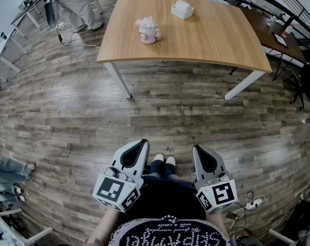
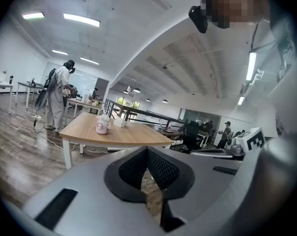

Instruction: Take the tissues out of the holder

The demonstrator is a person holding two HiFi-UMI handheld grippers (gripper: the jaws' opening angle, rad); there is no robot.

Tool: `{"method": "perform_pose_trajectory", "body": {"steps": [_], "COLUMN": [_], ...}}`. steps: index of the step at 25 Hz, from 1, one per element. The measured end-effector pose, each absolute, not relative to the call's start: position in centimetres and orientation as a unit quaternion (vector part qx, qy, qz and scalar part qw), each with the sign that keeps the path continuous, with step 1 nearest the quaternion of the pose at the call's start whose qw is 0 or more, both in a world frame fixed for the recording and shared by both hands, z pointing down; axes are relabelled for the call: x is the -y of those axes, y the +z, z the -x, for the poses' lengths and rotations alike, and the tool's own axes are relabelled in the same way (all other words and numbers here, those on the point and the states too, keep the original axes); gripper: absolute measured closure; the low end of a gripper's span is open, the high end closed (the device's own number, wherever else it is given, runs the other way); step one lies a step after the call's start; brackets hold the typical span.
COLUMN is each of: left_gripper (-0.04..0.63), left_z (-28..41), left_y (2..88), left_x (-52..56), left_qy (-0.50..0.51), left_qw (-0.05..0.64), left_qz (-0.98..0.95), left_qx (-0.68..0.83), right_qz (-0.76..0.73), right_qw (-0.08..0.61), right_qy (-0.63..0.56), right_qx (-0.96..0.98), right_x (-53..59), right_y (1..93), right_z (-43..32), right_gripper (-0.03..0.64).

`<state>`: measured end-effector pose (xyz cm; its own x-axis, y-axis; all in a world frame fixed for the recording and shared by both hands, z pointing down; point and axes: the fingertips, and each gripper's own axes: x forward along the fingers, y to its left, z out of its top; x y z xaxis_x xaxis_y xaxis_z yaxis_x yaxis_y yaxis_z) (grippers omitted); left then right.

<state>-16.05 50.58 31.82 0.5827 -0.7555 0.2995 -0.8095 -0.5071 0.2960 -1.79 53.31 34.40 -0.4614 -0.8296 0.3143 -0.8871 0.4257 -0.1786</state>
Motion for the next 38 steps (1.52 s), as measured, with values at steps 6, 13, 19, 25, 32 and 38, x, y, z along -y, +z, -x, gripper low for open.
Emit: {"method": "perform_pose_trajectory", "body": {"steps": [6,13,19,25,32,38], "left_gripper": [0.591,0.591,0.591,0.591,0.591,0.591], "left_z": [15.7,14.7,13.9,11.8,10.7,11.6], "left_y": [32.3,32.2,31.9,31.9,31.7,33.0], "left_x": [-49.3,-48.9,-48.6,-48.6,-48.8,-48.7], "left_qy": [0.069,0.071,0.07,0.067,0.054,0.069], "left_qw": [0.197,0.197,0.192,0.184,0.186,0.215], "left_qz": [-0.867,-0.869,-0.87,-0.871,-0.86,-0.846], "left_qx": [0.452,0.448,0.449,0.451,0.471,0.483], "right_qz": [-0.521,-0.535,-0.536,-0.535,-0.543,-0.549], "right_qw": [0.086,0.078,0.071,0.06,0.051,0.049], "right_qy": [0.162,0.166,0.164,0.166,0.174,0.189], "right_qx": [0.834,0.825,0.825,0.826,0.82,0.813], "right_x": [-52.4,-52.7,-52.8,-52.5,-53.0,-52.9], "right_y": [35.0,35.0,34.8,35.0,35.2,35.8], "right_z": [0.7,-0.8,-2.1,-4.3,-6.9,-7.7], "right_gripper": [0.606,0.606,0.606,0.604,0.604,0.604]}}
